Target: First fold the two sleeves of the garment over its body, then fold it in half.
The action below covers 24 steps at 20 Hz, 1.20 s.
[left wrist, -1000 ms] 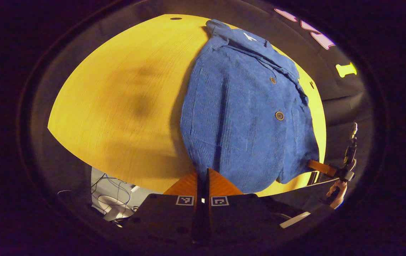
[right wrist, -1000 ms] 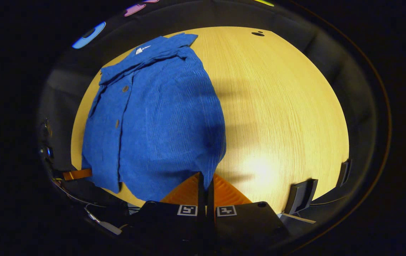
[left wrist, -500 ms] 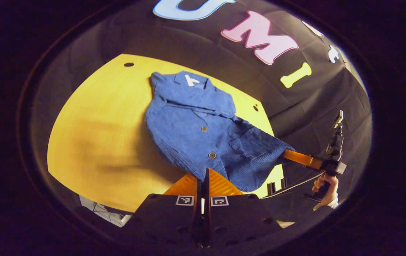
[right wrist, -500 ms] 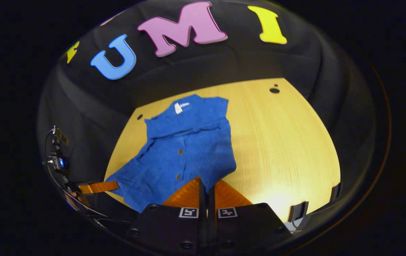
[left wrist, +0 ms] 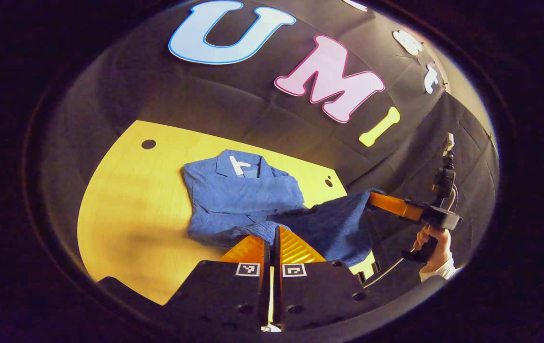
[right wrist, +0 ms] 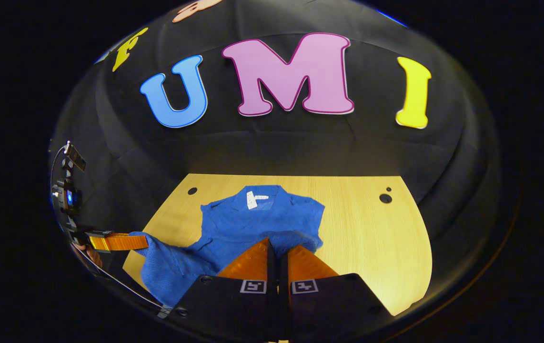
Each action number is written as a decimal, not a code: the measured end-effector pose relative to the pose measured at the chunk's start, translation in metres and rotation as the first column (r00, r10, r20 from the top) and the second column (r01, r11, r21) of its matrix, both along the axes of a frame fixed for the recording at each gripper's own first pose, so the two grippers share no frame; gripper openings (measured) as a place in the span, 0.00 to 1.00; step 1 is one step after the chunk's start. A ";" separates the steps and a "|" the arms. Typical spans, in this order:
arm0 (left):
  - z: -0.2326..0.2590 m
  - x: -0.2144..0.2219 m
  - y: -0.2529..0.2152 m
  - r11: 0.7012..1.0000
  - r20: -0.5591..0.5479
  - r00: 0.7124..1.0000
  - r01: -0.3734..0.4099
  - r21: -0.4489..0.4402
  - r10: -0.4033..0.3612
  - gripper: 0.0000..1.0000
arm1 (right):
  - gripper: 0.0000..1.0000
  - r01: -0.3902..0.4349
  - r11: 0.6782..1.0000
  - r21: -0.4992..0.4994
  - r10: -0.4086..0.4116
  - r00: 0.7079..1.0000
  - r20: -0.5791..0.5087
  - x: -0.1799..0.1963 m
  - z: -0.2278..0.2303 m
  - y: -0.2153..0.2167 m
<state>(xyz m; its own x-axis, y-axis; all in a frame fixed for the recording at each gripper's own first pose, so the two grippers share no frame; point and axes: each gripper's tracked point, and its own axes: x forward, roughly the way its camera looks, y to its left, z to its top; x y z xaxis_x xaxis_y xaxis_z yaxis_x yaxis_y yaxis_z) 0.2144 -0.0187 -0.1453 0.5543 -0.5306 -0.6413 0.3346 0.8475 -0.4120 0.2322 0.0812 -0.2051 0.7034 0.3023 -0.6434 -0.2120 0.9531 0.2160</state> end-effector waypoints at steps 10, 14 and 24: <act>-0.058 0.180 0.022 0.987 -0.101 0.986 -0.121 0.109 0.132 0.01 | 0.04 -0.001 1.000 -0.020 0.001 1.000 -0.020 0.187 -0.095 0.016; -0.098 0.238 0.021 0.961 -0.163 0.947 -0.272 0.052 0.277 0.01 | 0.04 0.016 0.998 -0.067 -0.021 0.997 -0.081 0.223 -0.168 0.008; -0.160 0.258 0.047 0.932 -0.261 0.900 -0.306 0.196 0.350 0.02 | 0.08 -0.019 0.996 -0.086 -0.005 0.960 -0.280 0.227 -0.268 0.015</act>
<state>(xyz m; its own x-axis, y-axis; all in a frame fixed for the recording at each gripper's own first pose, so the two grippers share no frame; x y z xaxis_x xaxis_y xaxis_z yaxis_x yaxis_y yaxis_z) 0.4720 0.0279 -0.3051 0.4607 -0.2387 -0.8549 -0.0867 0.9464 -0.3110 0.4592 0.0957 -0.4729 0.4896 0.2406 -0.8381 -0.1618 0.9696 0.1838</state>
